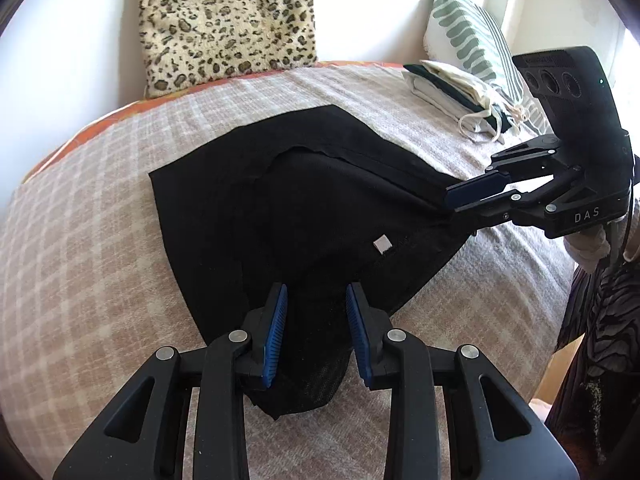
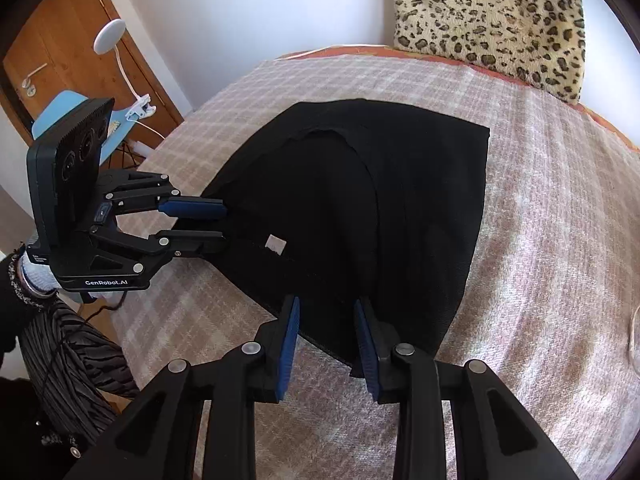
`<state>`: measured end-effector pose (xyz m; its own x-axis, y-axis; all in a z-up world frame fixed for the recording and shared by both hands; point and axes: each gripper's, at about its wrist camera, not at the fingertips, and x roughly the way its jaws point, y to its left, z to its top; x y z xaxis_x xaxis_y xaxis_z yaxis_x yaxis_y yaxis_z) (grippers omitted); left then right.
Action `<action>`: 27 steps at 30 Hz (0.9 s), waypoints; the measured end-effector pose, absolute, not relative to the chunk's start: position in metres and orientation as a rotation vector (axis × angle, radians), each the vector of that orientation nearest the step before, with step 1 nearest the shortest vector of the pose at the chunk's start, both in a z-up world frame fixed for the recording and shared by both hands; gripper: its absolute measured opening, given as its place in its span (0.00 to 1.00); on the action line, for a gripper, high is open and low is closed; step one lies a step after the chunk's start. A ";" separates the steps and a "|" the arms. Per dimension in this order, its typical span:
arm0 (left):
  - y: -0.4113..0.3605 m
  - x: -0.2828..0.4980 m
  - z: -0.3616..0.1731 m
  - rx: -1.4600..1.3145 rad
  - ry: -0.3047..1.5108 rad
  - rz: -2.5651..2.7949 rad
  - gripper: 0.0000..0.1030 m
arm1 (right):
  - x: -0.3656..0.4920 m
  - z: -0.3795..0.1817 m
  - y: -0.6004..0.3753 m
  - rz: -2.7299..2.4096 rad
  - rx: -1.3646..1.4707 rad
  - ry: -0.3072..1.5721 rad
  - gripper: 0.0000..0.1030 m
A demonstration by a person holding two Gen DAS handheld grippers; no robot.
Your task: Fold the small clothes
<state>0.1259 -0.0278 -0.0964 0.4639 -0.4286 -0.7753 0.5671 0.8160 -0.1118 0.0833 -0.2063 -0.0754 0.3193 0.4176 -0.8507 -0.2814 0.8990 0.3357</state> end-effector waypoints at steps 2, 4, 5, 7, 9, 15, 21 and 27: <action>-0.019 0.133 -0.086 0.119 0.874 -0.573 0.34 | 0.087 -0.066 -0.219 0.459 0.193 1.099 0.34; -0.011 0.142 -0.076 0.071 0.846 -0.533 0.34 | 0.093 -0.058 -0.232 0.428 0.236 1.043 0.37; -0.008 0.148 -0.073 0.055 0.837 -0.513 0.34 | 0.097 -0.055 -0.238 0.412 0.258 1.022 0.38; -0.002 0.162 -0.072 0.015 0.828 -0.472 0.40 | 0.109 -0.053 -0.251 0.378 0.304 0.999 0.41; 0.006 0.180 -0.075 -0.062 0.839 -0.450 0.46 | 0.122 -0.055 -0.266 0.347 0.361 0.982 0.44; 0.021 0.230 -0.088 -0.175 0.853 -0.378 0.46 | 0.176 -0.089 -0.310 0.257 0.547 1.003 0.49; 0.013 0.257 -0.105 -0.165 0.883 -0.330 0.46 | 0.214 -0.135 -0.329 0.242 0.694 1.059 0.49; 0.012 0.268 -0.119 -0.133 0.912 -0.288 0.46 | 0.232 -0.146 -0.320 0.286 0.680 1.062 0.48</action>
<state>0.2680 0.0116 -0.1187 0.5772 -0.3012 -0.7590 0.1888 0.9535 -0.2349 0.2325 -0.3197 -0.1457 0.4748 0.5262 -0.7055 0.1009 0.7638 0.6376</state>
